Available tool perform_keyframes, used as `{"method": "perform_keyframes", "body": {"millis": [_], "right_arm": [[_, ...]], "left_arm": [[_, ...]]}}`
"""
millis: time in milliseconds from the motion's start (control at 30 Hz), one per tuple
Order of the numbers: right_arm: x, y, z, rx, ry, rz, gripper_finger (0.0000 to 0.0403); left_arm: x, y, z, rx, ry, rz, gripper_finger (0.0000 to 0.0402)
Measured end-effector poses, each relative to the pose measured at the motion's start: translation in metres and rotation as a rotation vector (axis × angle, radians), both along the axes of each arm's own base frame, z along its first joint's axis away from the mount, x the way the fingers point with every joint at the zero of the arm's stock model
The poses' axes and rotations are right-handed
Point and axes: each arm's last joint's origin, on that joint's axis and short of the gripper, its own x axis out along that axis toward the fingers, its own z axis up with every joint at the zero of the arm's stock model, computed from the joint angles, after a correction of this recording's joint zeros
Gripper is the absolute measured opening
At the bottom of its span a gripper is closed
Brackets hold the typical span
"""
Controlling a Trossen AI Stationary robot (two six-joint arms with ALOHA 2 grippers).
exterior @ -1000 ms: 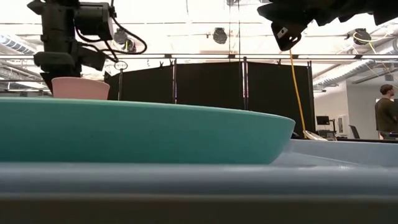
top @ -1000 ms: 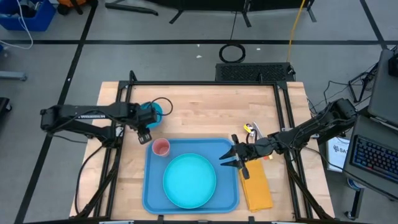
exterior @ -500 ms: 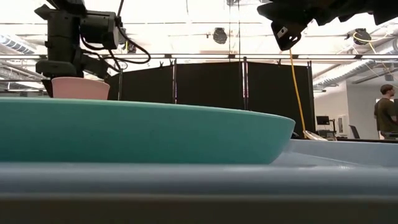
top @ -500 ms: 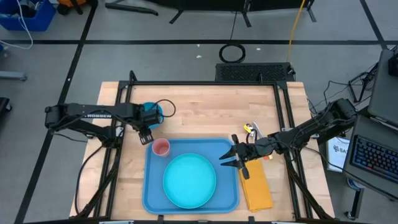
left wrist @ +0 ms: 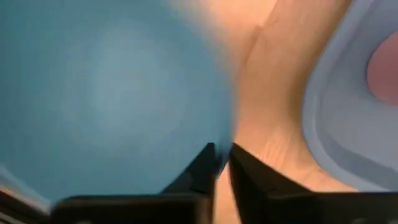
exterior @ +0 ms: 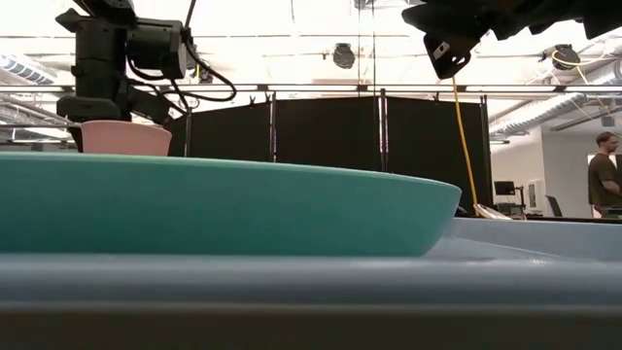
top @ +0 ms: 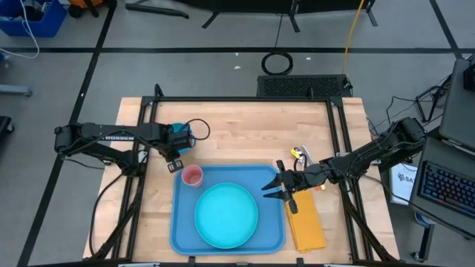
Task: Set up tray
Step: Put the bowl on top of the plate
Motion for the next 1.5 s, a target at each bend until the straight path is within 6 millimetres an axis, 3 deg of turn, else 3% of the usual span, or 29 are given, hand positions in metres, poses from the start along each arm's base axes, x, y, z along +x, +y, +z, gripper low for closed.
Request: {"method": "perform_keyframes", "body": {"millis": [367,567,933,1300,1500], "right_arm": [[0.0,0.0,0.0,-0.001,0.001,0.0,0.01],[0.0,0.0,0.0,-0.001,0.001,0.0,0.01],[0.0,0.0,0.0,-0.001,0.001,0.0,0.01],[0.0,0.0,0.0,-0.001,0.001,0.0,0.01],[0.0,0.0,0.0,-0.001,0.003,0.0,0.01]], "left_arm": [[0.0,-0.003,0.005,0.033,-0.013,-0.014,0.0006],[-0.001,-0.012,0.018,0.061,-0.062,-0.083,0.0005],[-0.001,-0.026,0.072,0.143,-0.226,-0.174,0.0005],[0.011,-0.07,0.132,0.18,-0.525,-0.397,0.0005],[0.02,-0.098,0.15,0.156,-0.667,-0.537,0.0005]]}}
